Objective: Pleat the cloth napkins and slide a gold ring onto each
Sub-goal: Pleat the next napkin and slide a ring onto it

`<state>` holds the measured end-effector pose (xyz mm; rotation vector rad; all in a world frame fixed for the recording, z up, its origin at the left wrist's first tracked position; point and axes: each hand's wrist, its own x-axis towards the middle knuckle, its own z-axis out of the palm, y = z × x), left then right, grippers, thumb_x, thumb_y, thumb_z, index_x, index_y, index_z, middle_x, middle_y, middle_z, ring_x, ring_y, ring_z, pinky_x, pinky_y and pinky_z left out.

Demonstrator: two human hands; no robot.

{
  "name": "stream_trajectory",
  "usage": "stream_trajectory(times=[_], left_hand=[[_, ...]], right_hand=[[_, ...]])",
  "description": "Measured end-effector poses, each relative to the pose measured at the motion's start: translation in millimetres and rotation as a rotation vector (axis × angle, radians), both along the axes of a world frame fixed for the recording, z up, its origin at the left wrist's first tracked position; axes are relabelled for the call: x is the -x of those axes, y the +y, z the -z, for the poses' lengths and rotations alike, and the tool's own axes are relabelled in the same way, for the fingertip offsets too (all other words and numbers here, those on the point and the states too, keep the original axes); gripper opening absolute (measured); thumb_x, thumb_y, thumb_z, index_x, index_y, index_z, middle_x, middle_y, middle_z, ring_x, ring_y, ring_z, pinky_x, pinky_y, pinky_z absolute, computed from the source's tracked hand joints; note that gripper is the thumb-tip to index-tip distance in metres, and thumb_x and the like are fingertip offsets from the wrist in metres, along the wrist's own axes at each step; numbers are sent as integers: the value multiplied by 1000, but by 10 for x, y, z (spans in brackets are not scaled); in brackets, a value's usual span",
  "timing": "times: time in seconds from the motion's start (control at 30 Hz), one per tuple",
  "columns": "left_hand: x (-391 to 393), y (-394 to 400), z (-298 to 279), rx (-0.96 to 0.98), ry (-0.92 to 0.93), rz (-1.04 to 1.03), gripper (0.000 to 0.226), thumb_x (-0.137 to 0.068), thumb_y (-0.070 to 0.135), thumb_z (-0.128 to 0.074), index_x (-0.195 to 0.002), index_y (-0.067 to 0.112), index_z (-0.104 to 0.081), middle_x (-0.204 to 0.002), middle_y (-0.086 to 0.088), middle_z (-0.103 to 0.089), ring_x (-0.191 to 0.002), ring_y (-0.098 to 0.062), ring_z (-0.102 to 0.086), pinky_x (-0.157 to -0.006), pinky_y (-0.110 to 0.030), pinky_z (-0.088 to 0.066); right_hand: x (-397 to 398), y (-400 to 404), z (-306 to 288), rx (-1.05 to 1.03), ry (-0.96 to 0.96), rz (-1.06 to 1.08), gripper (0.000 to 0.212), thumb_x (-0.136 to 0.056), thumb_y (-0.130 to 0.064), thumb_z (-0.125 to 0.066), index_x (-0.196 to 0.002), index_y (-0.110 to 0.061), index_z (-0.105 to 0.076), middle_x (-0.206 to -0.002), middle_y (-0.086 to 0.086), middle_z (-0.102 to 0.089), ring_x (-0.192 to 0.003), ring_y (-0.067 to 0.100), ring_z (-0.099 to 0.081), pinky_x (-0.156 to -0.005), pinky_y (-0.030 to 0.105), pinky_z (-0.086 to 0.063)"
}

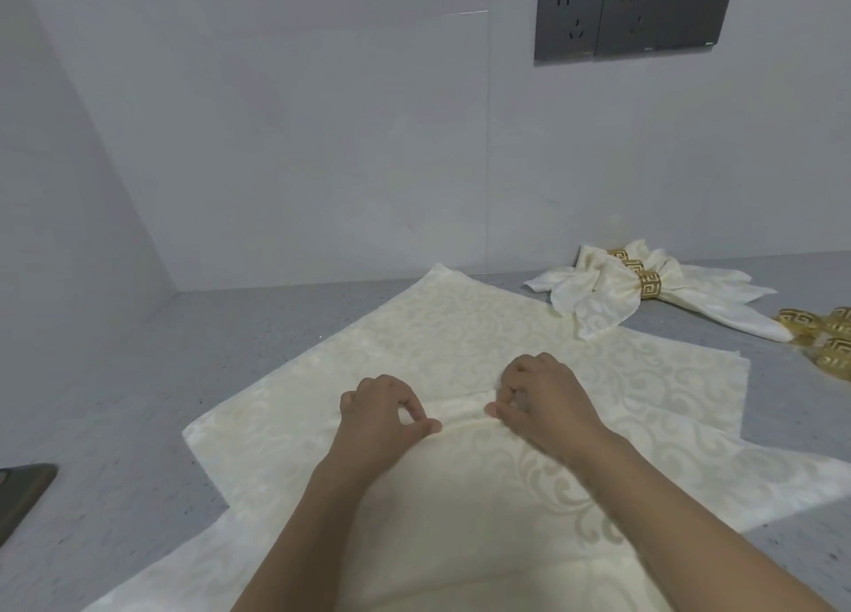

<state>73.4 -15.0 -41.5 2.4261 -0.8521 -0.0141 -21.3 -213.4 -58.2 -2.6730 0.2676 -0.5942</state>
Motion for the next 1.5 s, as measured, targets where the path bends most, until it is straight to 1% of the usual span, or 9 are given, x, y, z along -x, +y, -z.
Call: stream_trajectory(times=[0.07, 0.2, 0.37, 0.53, 0.8, 0.93, 1.07, 1.23, 1.5], left_hand=[[2, 10, 6, 10, 30, -8, 25, -74, 45, -74, -78, 30, -54, -94, 16, -50, -99, -6, -41, -86, -26, -22], [8, 20, -49, 32, 154, -66, 45, -71, 44, -76, -103, 37, -46, -94, 13, -47, -95, -13, -35, -88, -28, -32], [14, 6, -157, -83, 1, -50, 22, -69, 45, -77, -80, 29, -66, -75, 11, -52, -76, -2, -39, -85, -27, -28], [37, 25, -200, -137, -112, -1, 29, -66, 48, -79, -60, 32, -55, -78, 8, -61, -77, -8, -51, -81, -26, -29], [105, 104, -254, -147, 53, 51, 26, -58, 41, -84, -66, 25, -66, -77, 7, -64, -79, -8, -55, -61, -18, -32], [89, 108, -229, -194, 140, 67, 25, -56, 40, -86, -60, 26, -64, -69, 7, -62, -63, -7, -54, -53, -18, -37], [63, 156, -230, -202, 187, 95, 24, -57, 44, -85, -63, 27, -68, -68, 9, -64, -62, -5, -56, -55, -18, -41], [53, 153, -212, -120, 260, 58, 53, -74, 58, -70, -45, 17, -52, -55, -3, -53, -43, -10, -36, -54, -27, -32], [72, 155, -113, -163, 218, 118, 25, -58, 44, -85, -65, 29, -66, -69, 12, -62, -63, 3, -54, -60, -16, -39]], right_hand=[[-26, -17, -19, 3, 71, 13, 20, -82, -40, -69, -92, -25, -61, -103, -15, -54, -97, 13, -46, -84, 24, -29], [-73, -52, -84, 34, 217, 72, 55, -82, -51, -63, -131, -33, -45, -113, -9, -56, -113, 15, -44, -92, 27, -25], [-66, -15, -176, 165, 219, 97, 20, -79, -54, -64, -85, -37, -57, -90, -13, -46, -94, 11, -39, -83, 25, -21], [37, -8, -252, 62, 171, 30, 40, -74, -44, -75, -56, -38, -38, -69, -14, -46, -79, 11, -43, -66, 23, -25], [121, -131, -287, -145, 289, -85, 28, -64, -39, -83, -61, -25, -59, -59, -9, -53, -59, 5, -46, -58, 24, -34], [153, -146, -305, -187, 338, -117, 29, -62, -38, -84, -55, -29, -58, -62, -7, -56, -56, 3, -46, -57, 23, -35], [174, -139, -329, -186, 385, -115, 28, -60, -42, -85, -60, -25, -61, -74, -2, -64, -63, 5, -51, -63, 24, -39], [191, -158, -354, -244, 404, -99, 48, -73, -56, -70, -43, -25, -49, -53, -11, -43, -51, 3, -41, -55, 17, -32], [182, -99, -283, -111, 474, -182, 26, -79, -38, -71, -67, -31, -50, -80, -11, -49, -70, 6, -46, -66, 21, -37]])
